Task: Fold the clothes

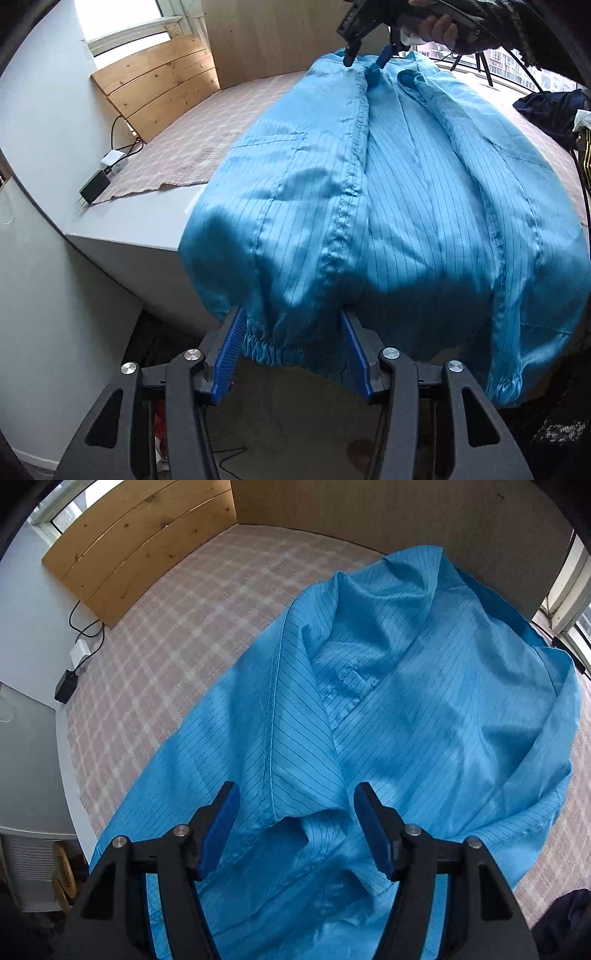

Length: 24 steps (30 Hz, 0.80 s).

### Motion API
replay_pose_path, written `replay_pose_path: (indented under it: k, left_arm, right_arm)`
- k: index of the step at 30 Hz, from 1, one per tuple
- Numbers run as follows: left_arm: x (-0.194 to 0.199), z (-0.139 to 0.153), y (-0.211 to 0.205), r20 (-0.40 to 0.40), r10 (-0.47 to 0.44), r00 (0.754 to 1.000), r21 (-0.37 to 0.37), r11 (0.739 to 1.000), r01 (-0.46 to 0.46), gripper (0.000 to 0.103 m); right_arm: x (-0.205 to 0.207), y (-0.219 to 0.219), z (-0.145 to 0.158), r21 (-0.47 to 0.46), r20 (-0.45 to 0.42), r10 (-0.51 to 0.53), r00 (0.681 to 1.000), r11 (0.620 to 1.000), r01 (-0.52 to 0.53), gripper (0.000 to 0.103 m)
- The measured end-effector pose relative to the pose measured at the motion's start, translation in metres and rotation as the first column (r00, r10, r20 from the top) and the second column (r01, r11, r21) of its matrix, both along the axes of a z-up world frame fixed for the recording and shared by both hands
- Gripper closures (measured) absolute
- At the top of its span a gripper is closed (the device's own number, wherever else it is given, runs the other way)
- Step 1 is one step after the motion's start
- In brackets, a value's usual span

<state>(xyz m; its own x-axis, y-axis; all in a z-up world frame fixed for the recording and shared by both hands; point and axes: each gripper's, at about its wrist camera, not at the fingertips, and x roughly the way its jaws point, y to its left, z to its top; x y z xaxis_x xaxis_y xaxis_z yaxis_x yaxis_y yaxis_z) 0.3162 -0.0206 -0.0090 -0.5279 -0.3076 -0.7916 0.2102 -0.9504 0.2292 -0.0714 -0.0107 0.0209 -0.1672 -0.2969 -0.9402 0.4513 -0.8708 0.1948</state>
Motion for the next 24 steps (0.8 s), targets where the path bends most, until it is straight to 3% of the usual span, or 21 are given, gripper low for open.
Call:
replay_pose_path:
  k: [2, 3, 5, 8, 10, 13, 16, 18, 21, 22, 24]
  left_arm:
    - [-0.007, -0.003, -0.005, 0.023, -0.007, 1.000, 0.019, 1.000, 0.007, 0.090]
    - [-0.006, 0.000, -0.008, 0.017, -0.006, 1.000, 0.043, 0.999, 0.005, 0.099]
    - [-0.001, 0.010, -0.009, -0.003, -0.015, 1.000, 0.072, 0.997, 0.015, 0.101]
    - [0.010, 0.026, 0.003, -0.010, -0.047, 0.999, 0.094, 0.994, 0.048, 0.101]
    - [0.015, 0.035, 0.015, -0.030, -0.076, 0.997, 0.162, 0.983, 0.080, 0.101]
    - [0.011, 0.029, 0.042, -0.013, -0.139, 0.990, 0.132, 0.981, 0.140, 0.099]
    - [0.003, 0.011, 0.045, 0.067, -0.154, 0.986, 0.108, 0.983, 0.146, 0.082]
    - [0.011, 0.014, 0.035, 0.080, -0.130, 0.988, 0.135, 0.984, 0.118, 0.081]
    - [0.032, 0.040, 0.008, 0.015, -0.053, 0.998, 0.206, 0.977, 0.049, 0.075]
    - [0.035, 0.049, -0.001, -0.011, -0.014, 1.000, 0.222, 0.975, 0.016, 0.075]
    - [0.033, 0.067, -0.014, -0.074, 0.022, 0.997, 0.242, 0.970, -0.004, 0.075]
  right_arm:
    - [-0.001, -0.010, -0.006, 0.018, 0.015, 0.005, 1.000, 1.000, -0.005, 0.046]
    - [-0.001, -0.015, -0.009, 0.027, 0.022, 0.008, 1.000, 1.000, -0.008, 0.069]
    - [0.004, -0.018, -0.009, 0.038, 0.026, 0.027, 0.999, 0.999, -0.028, 0.096]
    - [0.015, -0.023, -0.001, 0.070, -0.022, 0.070, 0.997, 0.995, -0.068, 0.097]
    - [0.022, -0.023, 0.003, 0.099, -0.054, 0.085, 0.995, 0.992, -0.079, 0.097]
    - [0.027, -0.025, -0.006, 0.174, -0.067, 0.084, 0.994, 0.982, -0.071, 0.098]
    - [0.037, -0.032, -0.019, 0.241, -0.086, 0.108, 0.990, 0.967, -0.085, 0.096]
    - [0.046, -0.032, -0.014, 0.250, -0.073, 0.133, 0.988, 0.962, -0.111, 0.091]
    - [0.071, -0.014, 0.022, 0.223, -0.189, 0.115, 0.975, 0.972, -0.072, 0.075]
    - [0.083, -0.006, 0.036, 0.196, -0.232, 0.108, 0.967, 0.979, -0.062, 0.074]
    - [0.109, 0.003, 0.049, 0.091, -0.201, 0.122, 0.972, 0.990, -0.106, 0.074]
